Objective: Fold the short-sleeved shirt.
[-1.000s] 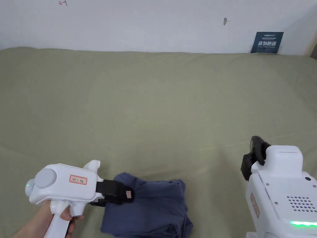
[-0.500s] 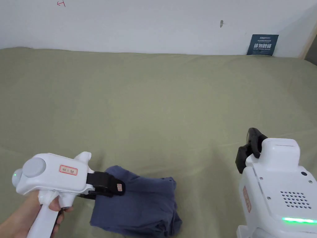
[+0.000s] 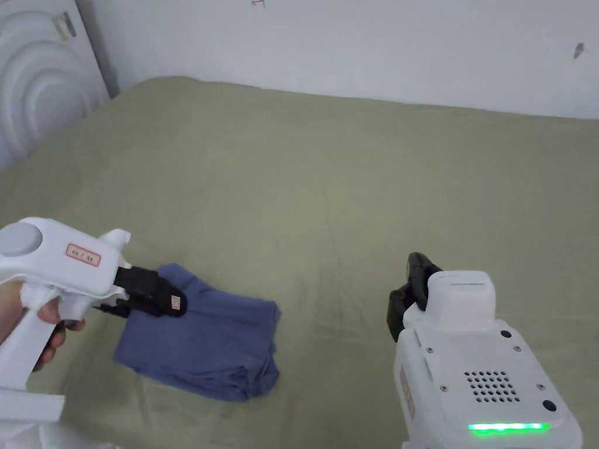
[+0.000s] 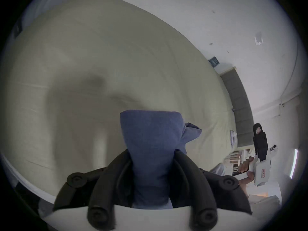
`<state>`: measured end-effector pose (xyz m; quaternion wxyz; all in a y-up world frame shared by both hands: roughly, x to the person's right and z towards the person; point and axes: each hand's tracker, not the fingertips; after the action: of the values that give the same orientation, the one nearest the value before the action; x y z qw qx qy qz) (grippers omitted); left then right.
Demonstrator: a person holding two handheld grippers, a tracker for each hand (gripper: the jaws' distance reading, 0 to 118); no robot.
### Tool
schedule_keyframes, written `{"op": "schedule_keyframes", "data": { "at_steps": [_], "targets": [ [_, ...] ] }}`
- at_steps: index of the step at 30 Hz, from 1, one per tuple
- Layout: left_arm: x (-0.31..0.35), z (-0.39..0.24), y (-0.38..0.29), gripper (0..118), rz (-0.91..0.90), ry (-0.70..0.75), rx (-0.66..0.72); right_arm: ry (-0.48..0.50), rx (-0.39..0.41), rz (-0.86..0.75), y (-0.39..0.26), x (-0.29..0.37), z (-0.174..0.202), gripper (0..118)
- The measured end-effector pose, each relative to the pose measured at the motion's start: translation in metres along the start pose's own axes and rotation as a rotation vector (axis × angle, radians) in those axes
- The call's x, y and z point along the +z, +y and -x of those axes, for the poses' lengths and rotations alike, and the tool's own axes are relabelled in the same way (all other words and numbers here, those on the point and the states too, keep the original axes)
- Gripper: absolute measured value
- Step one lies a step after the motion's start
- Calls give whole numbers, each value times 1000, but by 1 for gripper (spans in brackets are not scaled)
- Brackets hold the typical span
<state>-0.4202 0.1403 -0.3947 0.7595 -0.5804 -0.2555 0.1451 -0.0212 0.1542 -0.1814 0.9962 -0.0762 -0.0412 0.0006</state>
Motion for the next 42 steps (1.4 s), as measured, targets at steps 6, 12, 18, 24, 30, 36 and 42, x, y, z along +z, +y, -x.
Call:
{"op": "schedule_keyframes", "data": {
  "at_steps": [6, 12, 18, 24, 30, 36, 42],
  "targets": [
    [44, 71, 42, 30, 5, 105, 14, 137, -22, 48, -13, -48, 79, 1],
    [62, 129, 88, 30, 42, 226, -24, 217, -50, 95, -26, -97, 138, 1],
    [69, 165, 115, 30, 57, 275, 7, 239, -46, 106, -37, -121, 171, 1],
    [71, 170, 118, 31, 45, 303, -5, 218, -59, 114, -35, -129, 175, 1],
    [80, 151, 109, 117, -60, 422, -81, 217, -40, 111, -30, -116, 163, 1],
    [99, 90, 82, 114, -236, 459, -155, 202, -59, 94, -8, -93, 134, 1],
    [89, -31, 21, 1, -514, 356, -269, 165, -40, 34, 34, -49, 71, 1]
  ]
}}
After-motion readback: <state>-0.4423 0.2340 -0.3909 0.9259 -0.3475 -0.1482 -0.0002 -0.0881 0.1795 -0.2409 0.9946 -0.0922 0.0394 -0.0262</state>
